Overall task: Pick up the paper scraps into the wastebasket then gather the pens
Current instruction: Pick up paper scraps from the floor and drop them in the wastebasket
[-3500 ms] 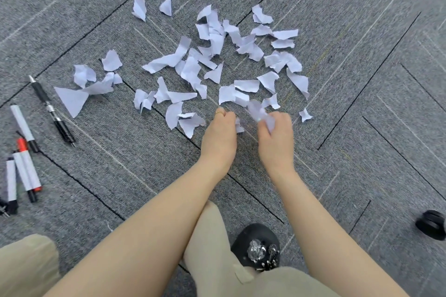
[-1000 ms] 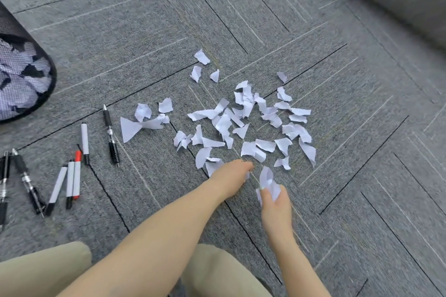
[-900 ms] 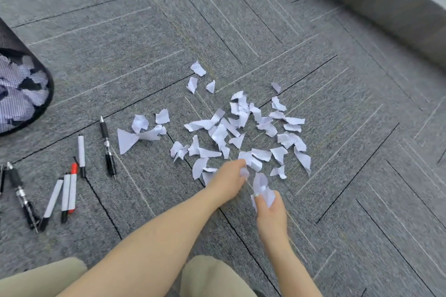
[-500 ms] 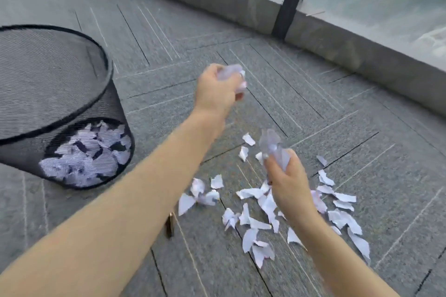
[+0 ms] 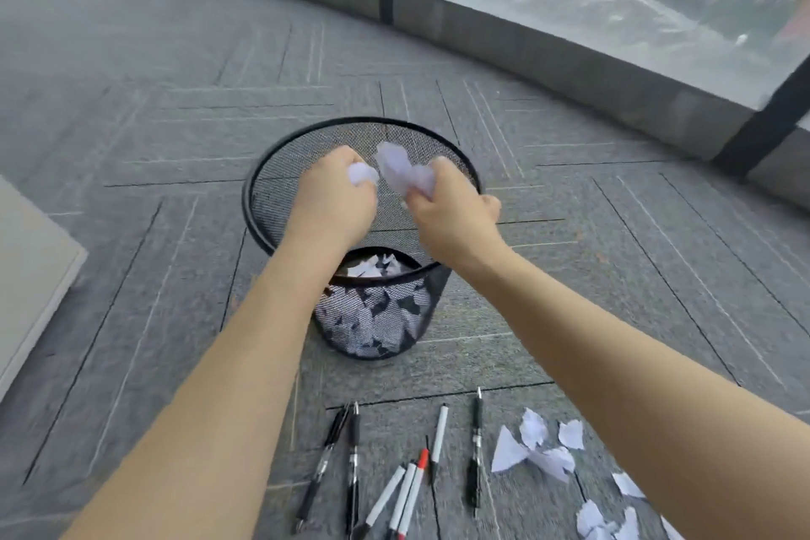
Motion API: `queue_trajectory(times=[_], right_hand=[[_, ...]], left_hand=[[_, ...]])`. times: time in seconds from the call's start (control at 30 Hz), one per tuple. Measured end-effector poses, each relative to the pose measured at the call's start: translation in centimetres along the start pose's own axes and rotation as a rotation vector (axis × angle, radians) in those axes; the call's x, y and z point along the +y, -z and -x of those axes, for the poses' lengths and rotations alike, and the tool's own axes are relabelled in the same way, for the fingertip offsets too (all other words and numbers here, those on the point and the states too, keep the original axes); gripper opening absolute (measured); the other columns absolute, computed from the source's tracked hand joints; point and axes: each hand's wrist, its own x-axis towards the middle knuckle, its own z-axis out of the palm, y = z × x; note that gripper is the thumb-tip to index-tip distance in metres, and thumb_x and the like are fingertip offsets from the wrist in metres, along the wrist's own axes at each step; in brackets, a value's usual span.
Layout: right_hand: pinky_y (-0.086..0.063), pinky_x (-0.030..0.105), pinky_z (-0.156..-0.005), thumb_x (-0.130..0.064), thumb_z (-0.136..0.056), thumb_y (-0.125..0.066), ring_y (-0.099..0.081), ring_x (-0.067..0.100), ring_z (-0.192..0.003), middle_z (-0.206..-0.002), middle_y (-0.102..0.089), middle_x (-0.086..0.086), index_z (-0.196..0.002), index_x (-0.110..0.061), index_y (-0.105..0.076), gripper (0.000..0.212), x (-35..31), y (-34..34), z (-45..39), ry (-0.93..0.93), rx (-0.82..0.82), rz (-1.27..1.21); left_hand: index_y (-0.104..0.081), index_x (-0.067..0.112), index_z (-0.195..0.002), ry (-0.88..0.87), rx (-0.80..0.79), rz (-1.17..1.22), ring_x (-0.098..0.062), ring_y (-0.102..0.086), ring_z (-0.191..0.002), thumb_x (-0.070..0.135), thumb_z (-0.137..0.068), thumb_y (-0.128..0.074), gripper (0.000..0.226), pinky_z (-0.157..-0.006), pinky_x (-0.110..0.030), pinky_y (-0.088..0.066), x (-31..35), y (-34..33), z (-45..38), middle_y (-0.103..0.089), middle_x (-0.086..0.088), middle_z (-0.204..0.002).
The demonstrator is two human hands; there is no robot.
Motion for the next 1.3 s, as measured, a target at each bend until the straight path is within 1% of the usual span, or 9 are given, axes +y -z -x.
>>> queue_trajectory(times=[0.1, 0.23, 0.47, 0.63, 0.77, 0.83, 0.93, 1.13, 1.3], right_hand=[[-0.008, 0.052, -0.11, -0.037, -0.092, -0.043, -0.053, 0.023, -0.108, -0.107, -0.057, -0.001, -0.098, -0.021, -0.054, 0.02, 1.3, -1.5, 0.1, -0.01, -0.14, 0.262], [0.006, 0.055, -0.112, -0.046, -0.093, -0.042, -0.042, 0.02, -0.126, -0.127, -0.053, -0.002, -0.108, -0.023, -0.061, 0.034, 2.2, -1.4, 1.0, 0.017, -0.083, 0.224], [-0.033, 0.036, -0.104, -0.01, -0.091, -0.048, -0.047, 0.02, -0.116, -0.122, -0.054, 0.001, -0.1, -0.016, -0.067, 0.021, 6.2, 0.1, 4.7, 0.162, 0.192, -0.174], [-0.038, 0.031, -0.099, -0.004, -0.089, -0.046, -0.05, 0.018, -0.108, -0.108, -0.048, 0.0, -0.103, -0.011, -0.062, 0.022, 13.8, 2.4, 7.5, -0.131, 0.273, -0.274], [-0.049, 0.031, -0.064, -0.011, -0.091, -0.046, -0.058, 0.017, -0.071, -0.113, -0.057, 0.01, -0.11, -0.011, -0.059, 0.024, 22.2, 3.0, 12.4, -0.514, -0.027, -0.121], [-0.051, 0.029, -0.066, -0.013, -0.09, -0.048, -0.058, 0.015, -0.07, -0.109, -0.063, 0.008, -0.11, -0.01, -0.061, 0.024, 25.0, 3.2, 15.6, -0.644, -0.25, -0.03], [-0.038, 0.024, -0.049, -0.016, -0.09, -0.051, -0.048, 0.011, -0.055, -0.074, -0.06, 0.002, -0.102, -0.006, -0.062, 0.02, 27.3, 4.1, 19.5, -0.748, -0.368, 0.049], [-0.031, 0.024, -0.047, -0.014, -0.087, -0.046, -0.043, 0.009, -0.053, -0.066, -0.052, -0.003, -0.093, -0.009, -0.06, 0.016, 28.9, 5.8, 22.8, -0.78, -0.422, 0.212], [-0.048, 0.034, -0.083, -0.027, -0.088, -0.052, -0.06, 0.021, -0.095, -0.118, -0.058, 0.003, -0.113, -0.016, -0.056, 0.028, 28.8, 4.8, 23.0, -0.755, -0.366, 0.132]], left_hand=[[-0.058, 0.013, -0.111, 0.007, -0.129, -0.424, -0.033, -0.052, -0.107, 0.023, -0.089, -0.05, 0.025, -0.081, -0.035, -0.04, -1.9, -0.6, 0.7, -0.059, -0.014, -0.115], [-0.055, 0.015, -0.121, 0.023, -0.143, -0.702, -0.034, -0.047, -0.117, 0.039, -0.091, -0.05, 0.039, -0.094, -0.043, -0.039, -2.9, -0.9, 1.6, -0.056, -0.013, -0.125], [-0.061, 0.015, -0.114, -0.134, 0.027, -0.597, -0.034, -0.05, -0.111, 0.032, -0.089, -0.055, 0.031, -0.09, -0.044, -0.041, -1.0, -2.3, 3.1, -0.057, -0.014, -0.12], [-0.062, 0.007, -0.102, -0.593, 0.29, -0.195, -0.029, -0.055, -0.091, 0.008, -0.086, -0.049, 0.021, -0.077, -0.024, -0.036, 2.7, -6.3, 6.6, -0.056, -0.016, -0.107], [-0.063, 0.01, -0.102, -0.728, -0.284, -0.23, -0.028, -0.058, -0.088, 0.012, -0.087, -0.051, 0.019, -0.08, -0.039, -0.049, 4.0, -14.4, 11.1, -0.058, -0.011, -0.103], [-0.06, 0.018, -0.114, -0.664, -0.687, -0.462, -0.028, -0.054, -0.105, 0.018, -0.09, -0.05, 0.026, -0.088, -0.04, -0.047, 3.1, -18.6, 12.9, -0.053, -0.008, -0.117], [-0.053, 0.019, -0.125, -0.64, -1.08, -0.755, -0.03, -0.05, -0.114, 0.019, -0.091, -0.05, 0.033, -0.088, -0.041, -0.046, -0.1, -22.7, 14.1, -0.045, -0.009, -0.129], [-0.024, 0.012, -0.136, -0.616, -1.149, -0.95, -0.036, -0.057, -0.107, 0.047, -0.079, -0.066, 0.079, -0.072, -0.039, -0.047, -3.3, -25.8, 13.9, -0.036, -0.017, -0.138], [-0.009, 0.019, -0.144, -0.72, -1.156, -0.957, -0.037, -0.059, -0.107, 0.062, -0.072, -0.063, 0.1, -0.081, -0.04, -0.052, -4.8, -27.5, 14.2, -0.019, -0.021, -0.148]])
